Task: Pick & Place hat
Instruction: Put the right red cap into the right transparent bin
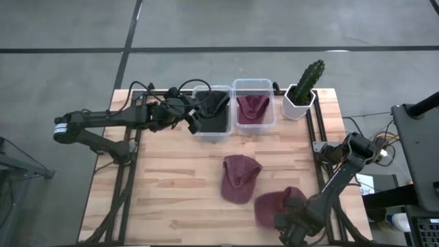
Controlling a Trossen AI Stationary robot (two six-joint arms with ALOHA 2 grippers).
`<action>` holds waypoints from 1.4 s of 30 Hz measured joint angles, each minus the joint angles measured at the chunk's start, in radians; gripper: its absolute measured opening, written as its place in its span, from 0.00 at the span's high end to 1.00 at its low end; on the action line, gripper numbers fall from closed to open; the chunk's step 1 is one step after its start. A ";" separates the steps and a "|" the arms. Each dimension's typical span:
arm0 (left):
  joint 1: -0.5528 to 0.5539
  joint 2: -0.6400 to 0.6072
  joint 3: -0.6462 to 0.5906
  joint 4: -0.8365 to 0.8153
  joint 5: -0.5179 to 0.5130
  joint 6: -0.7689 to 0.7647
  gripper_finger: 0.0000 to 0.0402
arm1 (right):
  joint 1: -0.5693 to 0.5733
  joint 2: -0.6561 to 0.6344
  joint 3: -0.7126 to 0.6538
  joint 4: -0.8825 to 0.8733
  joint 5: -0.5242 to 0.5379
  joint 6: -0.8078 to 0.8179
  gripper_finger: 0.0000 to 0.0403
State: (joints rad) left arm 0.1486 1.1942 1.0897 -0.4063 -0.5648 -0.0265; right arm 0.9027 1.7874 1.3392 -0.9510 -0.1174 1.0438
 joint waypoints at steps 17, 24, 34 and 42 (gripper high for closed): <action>0.000 0.000 0.000 0.001 0.000 0.001 0.47 | -0.009 0.009 -0.042 0.065 -0.048 -0.012 0.67; 0.000 0.000 0.000 0.002 0.000 0.009 0.47 | -0.009 0.083 -0.039 0.064 -0.054 -0.050 0.67; 0.000 0.000 0.000 0.002 0.000 0.014 0.47 | -0.021 0.153 -0.035 0.034 -0.176 0.034 0.83; 0.000 0.000 0.000 0.002 0.000 0.007 0.47 | -0.031 0.152 0.026 -0.094 -0.180 -0.074 0.95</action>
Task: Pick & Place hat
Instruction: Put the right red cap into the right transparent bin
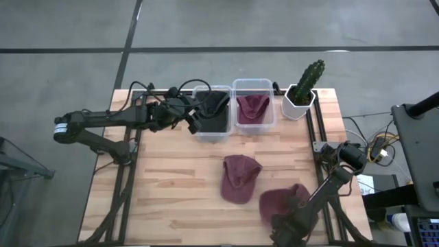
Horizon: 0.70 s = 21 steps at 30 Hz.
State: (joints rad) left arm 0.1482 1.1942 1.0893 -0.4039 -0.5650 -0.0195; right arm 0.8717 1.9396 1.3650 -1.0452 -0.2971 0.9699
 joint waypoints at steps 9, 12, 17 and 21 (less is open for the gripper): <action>0.000 0.000 0.000 0.001 0.000 -0.017 0.47 | -0.002 -0.001 0.080 -0.294 0.009 -0.557 0.96; 0.000 0.000 0.000 0.002 0.000 -0.033 0.47 | -0.001 -0.002 0.082 -0.369 0.060 -0.735 0.96; 0.000 0.000 0.000 0.003 0.000 -0.047 0.47 | -0.011 -0.002 0.080 -0.427 0.231 -0.909 0.96; 0.000 0.000 0.000 0.003 0.000 -0.069 0.47 | -0.025 -0.002 0.068 -0.428 0.289 -0.952 0.96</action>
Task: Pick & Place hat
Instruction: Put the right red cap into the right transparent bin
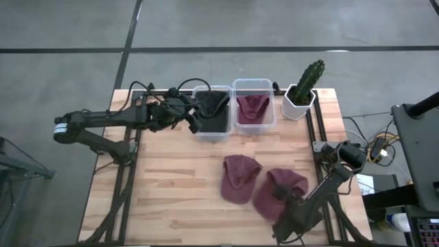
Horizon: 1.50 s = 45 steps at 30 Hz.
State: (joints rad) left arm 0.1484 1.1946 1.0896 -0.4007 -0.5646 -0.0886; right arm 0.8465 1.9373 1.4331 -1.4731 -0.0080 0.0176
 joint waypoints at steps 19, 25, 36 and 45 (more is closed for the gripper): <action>-0.001 0.000 0.000 0.008 0.029 -0.019 0.47 | -0.001 0.000 -0.018 -0.067 0.012 0.084 0.80; -0.001 0.000 0.000 0.008 0.030 -0.021 0.47 | -0.001 0.000 -0.018 -0.067 0.012 0.088 0.71; -0.001 0.000 0.000 0.008 0.030 -0.021 0.47 | -0.002 0.000 0.043 -0.090 0.011 0.088 0.55; -0.001 0.000 0.000 0.008 0.030 -0.021 0.47 | 0.001 -0.004 0.227 -0.098 -0.003 0.155 0.55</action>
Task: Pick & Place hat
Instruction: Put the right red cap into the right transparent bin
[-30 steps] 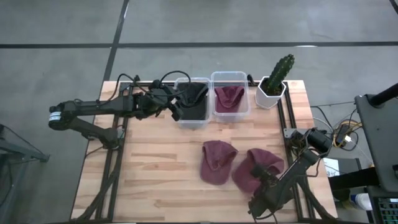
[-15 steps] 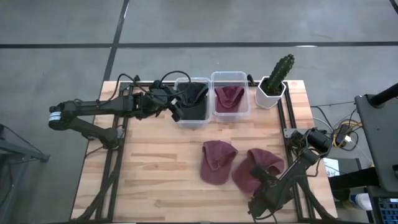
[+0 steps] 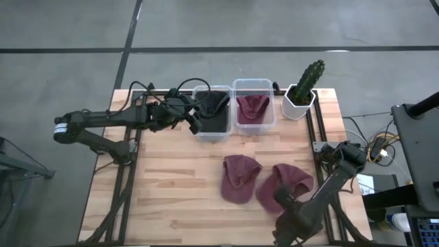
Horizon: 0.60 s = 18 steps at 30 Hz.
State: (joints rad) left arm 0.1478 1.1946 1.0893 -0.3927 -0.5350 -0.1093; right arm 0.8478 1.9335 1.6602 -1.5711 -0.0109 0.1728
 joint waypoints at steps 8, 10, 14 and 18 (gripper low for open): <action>0.001 0.000 0.000 0.000 0.000 0.000 0.47 | 0.002 -0.039 0.156 0.001 -0.009 0.568 0.56; 0.001 0.000 0.000 0.000 0.000 0.000 0.47 | 0.002 -0.041 0.180 0.000 -0.013 0.823 0.56; 0.001 0.000 0.000 0.002 0.000 0.000 0.47 | 0.003 -0.041 0.208 0.009 -0.016 1.350 0.57; 0.001 0.000 0.000 0.003 0.000 0.000 0.47 | 0.005 -0.041 0.211 0.026 -0.019 1.850 0.57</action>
State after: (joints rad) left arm 0.1486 1.1950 1.0893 -0.3901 -0.5350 -0.1089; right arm 0.8532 1.8927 1.8714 -1.5447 -0.0295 2.0228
